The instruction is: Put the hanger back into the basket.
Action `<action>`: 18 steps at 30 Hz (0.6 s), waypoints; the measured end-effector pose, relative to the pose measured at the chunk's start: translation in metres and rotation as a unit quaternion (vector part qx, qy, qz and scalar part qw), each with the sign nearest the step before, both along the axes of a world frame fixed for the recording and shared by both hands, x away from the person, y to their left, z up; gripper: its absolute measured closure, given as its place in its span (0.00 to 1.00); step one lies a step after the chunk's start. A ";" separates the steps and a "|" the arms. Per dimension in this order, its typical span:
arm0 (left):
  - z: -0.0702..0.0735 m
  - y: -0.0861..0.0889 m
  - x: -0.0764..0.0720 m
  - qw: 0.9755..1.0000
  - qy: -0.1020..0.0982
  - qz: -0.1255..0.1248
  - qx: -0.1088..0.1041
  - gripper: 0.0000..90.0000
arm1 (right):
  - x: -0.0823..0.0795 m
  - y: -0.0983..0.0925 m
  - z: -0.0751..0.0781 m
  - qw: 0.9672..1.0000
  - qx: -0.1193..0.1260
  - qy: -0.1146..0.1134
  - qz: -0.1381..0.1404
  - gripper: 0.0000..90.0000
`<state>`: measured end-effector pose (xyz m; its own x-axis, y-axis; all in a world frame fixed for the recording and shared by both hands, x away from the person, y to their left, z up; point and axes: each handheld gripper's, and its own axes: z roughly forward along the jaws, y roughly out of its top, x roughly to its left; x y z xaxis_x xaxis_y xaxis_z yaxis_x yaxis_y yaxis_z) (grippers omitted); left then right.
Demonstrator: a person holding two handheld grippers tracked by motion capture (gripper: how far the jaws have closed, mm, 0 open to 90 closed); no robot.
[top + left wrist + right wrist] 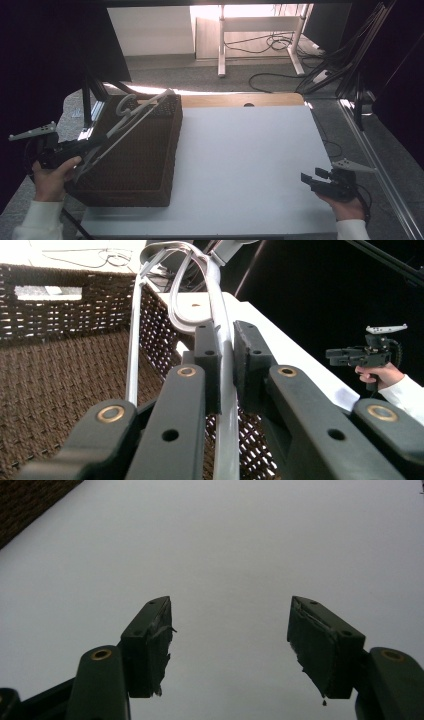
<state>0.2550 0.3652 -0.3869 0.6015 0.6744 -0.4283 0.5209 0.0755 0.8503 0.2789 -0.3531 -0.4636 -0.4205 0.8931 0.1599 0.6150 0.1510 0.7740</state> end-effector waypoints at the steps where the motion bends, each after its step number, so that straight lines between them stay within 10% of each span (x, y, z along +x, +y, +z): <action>1: -0.001 0.000 0.001 1.000 -0.001 -0.001 0.001 0.92 | 0.000 0.000 0.000 1.000 0.000 0.000 0.000 0.38; 10: -0.011 0.001 0.010 1.000 0.010 -0.003 -0.001 0.92 | 0.000 0.000 0.000 1.000 -0.002 0.001 0.003 0.38; 14: -0.023 0.000 0.020 0.999 0.044 -0.004 0.004 0.90 | 0.000 0.000 0.000 1.000 -0.002 0.002 0.004 0.38; 18: -0.026 -0.001 0.021 0.998 0.055 0.028 0.032 0.62 | 0.000 0.000 0.000 1.000 -0.002 0.000 0.004 0.38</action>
